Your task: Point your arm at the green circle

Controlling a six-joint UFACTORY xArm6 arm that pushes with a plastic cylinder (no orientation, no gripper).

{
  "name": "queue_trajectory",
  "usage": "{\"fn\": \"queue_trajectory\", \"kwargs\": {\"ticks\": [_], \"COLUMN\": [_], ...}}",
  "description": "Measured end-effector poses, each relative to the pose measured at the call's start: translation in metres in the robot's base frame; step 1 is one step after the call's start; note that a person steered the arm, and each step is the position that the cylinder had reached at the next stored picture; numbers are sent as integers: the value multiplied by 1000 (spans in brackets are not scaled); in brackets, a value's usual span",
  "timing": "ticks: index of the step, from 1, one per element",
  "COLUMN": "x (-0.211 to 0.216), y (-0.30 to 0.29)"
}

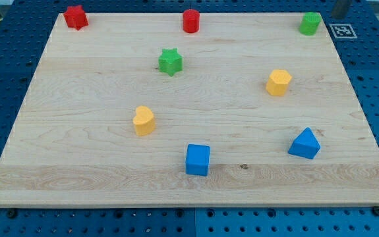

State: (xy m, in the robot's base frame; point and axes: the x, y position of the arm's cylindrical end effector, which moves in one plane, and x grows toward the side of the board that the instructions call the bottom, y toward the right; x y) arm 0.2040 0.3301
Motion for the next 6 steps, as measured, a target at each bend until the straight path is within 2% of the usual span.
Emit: {"fn": "queue_trajectory", "kwargs": {"ticks": [2,6], "x": [22,24], "y": [0,-21]}}
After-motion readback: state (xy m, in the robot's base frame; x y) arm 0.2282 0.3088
